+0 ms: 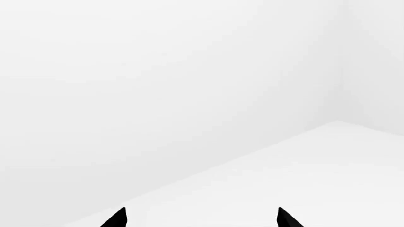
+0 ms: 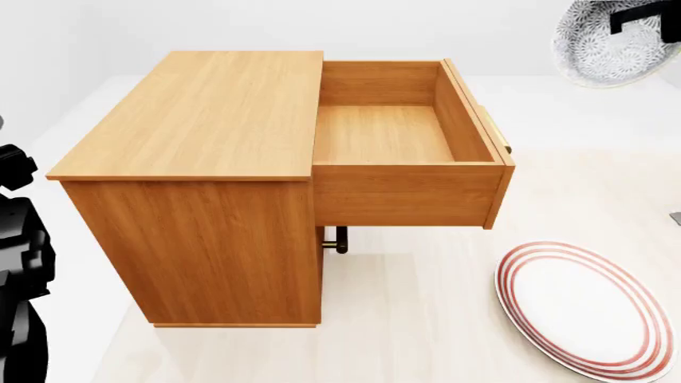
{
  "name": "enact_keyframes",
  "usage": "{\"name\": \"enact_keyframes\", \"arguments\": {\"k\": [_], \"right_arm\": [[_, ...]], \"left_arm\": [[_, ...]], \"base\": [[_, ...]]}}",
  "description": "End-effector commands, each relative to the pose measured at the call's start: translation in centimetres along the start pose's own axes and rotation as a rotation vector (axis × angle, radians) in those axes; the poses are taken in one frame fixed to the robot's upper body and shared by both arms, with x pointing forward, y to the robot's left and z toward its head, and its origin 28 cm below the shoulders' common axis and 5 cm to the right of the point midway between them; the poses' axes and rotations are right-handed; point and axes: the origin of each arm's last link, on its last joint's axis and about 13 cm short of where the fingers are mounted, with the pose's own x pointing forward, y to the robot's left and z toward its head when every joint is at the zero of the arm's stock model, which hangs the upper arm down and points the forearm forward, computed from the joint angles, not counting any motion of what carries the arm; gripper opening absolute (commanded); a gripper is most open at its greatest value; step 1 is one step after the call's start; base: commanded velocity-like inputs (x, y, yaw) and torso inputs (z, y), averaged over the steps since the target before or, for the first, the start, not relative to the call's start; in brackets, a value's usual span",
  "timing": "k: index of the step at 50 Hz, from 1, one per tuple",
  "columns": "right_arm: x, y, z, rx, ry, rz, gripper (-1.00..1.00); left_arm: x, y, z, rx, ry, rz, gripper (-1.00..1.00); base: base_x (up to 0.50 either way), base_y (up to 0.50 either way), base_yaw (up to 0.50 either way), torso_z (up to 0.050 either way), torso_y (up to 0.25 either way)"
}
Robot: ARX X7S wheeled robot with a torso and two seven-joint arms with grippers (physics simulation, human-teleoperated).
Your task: Open the top drawer of the cabinet and put the bowl in it.
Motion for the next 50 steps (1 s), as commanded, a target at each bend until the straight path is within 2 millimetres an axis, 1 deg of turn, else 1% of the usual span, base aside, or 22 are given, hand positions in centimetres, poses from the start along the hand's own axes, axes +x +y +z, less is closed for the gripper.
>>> {"name": "enact_keyframes", "arguments": {"k": [1,6,10,14,17,22,26,31,37,45,50], "right_arm": [[-0.4,3.3,5.4,-0.148,-0.110,-0.038,-1.00],[0.4,5.8,6.3,-0.196,-0.122,0.022,-1.00],[0.8,7.8,6.5,-0.226,-0.129,0.074,-1.00],[1.1,9.7,6.5,-0.258,-0.136,0.119,-1.00],[1.2,10.6,6.4,-0.269,-0.136,0.143,-1.00],[2.2,12.2,5.5,-0.299,-0.106,0.164,-1.00],[2.9,13.0,4.7,-0.309,-0.078,0.178,-1.00],[3.1,13.8,4.2,-0.309,-0.054,0.210,-1.00],[3.7,14.9,3.0,-0.302,0.014,0.249,-1.00],[3.6,15.8,2.3,-0.227,0.077,0.331,-1.00],[4.2,16.3,1.5,-0.197,0.101,0.353,-1.00]], "left_arm": [[0.0,0.0,0.0,-0.003,0.003,-0.003,1.00],[0.0,0.0,0.0,-0.005,0.005,-0.004,1.00],[0.0,0.0,0.0,-0.007,0.004,-0.005,1.00],[0.0,0.1,0.0,-0.002,0.002,-0.007,1.00],[0.0,0.1,0.0,-0.002,0.003,-0.007,1.00],[0.0,0.1,0.0,-0.002,0.004,-0.007,1.00],[0.0,0.1,0.0,-0.003,0.004,-0.008,1.00],[0.0,0.1,0.0,-0.004,0.002,-0.009,1.00],[0.1,0.1,0.0,-0.009,0.003,-0.012,1.00],[0.1,0.1,0.0,-0.014,0.003,-0.016,1.00],[0.1,0.1,0.0,-0.017,0.003,-0.019,1.00]], "base": [[0.00,0.00,0.00,0.000,0.000],[0.00,0.00,0.00,0.000,0.000],[0.00,0.00,0.00,0.000,0.000],[0.00,0.00,0.00,0.000,0.000],[0.00,0.00,0.00,0.000,0.000],[0.00,0.00,0.00,0.000,0.000],[0.00,0.00,0.00,0.000,0.000],[0.00,0.00,0.00,0.000,0.000],[0.00,0.00,0.00,0.000,0.002],[0.00,0.00,0.00,0.000,0.000],[0.00,0.00,0.00,0.002,0.000]]}}
